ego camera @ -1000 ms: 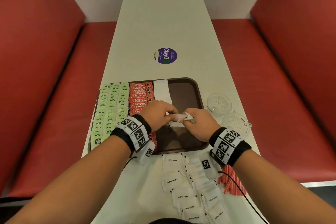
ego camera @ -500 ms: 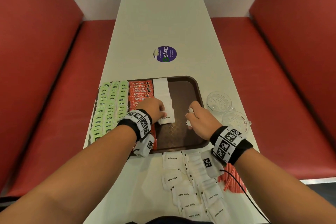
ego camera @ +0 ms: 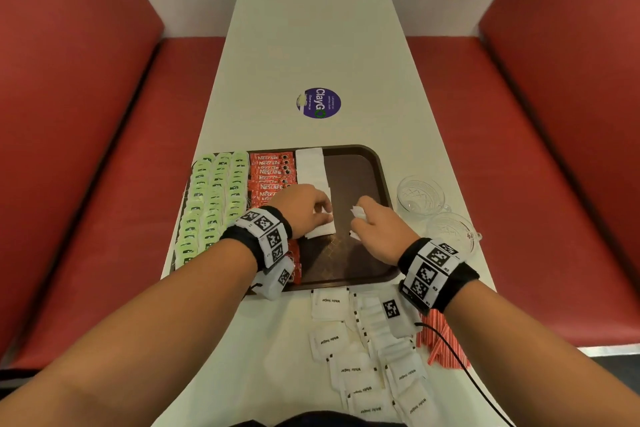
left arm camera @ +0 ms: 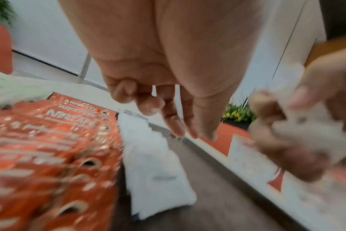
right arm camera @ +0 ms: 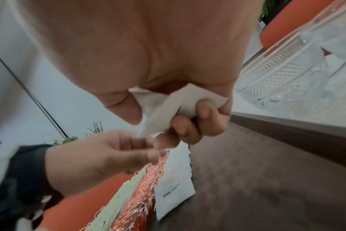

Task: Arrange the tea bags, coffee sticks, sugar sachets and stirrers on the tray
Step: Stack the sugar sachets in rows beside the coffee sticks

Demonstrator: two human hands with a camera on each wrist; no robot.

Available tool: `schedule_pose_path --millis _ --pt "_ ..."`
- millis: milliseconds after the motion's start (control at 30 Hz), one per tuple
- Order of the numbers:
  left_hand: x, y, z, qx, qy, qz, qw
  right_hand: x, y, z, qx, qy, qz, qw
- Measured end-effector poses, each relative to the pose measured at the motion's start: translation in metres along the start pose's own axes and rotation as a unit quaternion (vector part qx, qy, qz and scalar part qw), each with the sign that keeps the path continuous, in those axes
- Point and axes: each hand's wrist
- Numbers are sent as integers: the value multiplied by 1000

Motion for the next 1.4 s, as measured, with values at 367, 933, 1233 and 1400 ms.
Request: schedule_pose_path --millis 367,933,1233,1400 --pt "29 31 -15 179 -62 -62 980 -4 -9 7 -2 63 -11 998" --pt "41 45 -1 159 -48 -37 985 -6 -9 4 -13 101 -20 995" --pt "39 40 -7 86 -57 0 995 -6 -3 7 45 108 -40 992" --pt "26 29 5 50 43 -48 997 0 4 5 8 75 -58 995"
Point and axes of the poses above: each hand's wrist, its own x-axis away from the middle knuckle, its own y-axis out of the back of the hand, z = x × y, and after that the axes turned 9 degrees about -x, right-handed
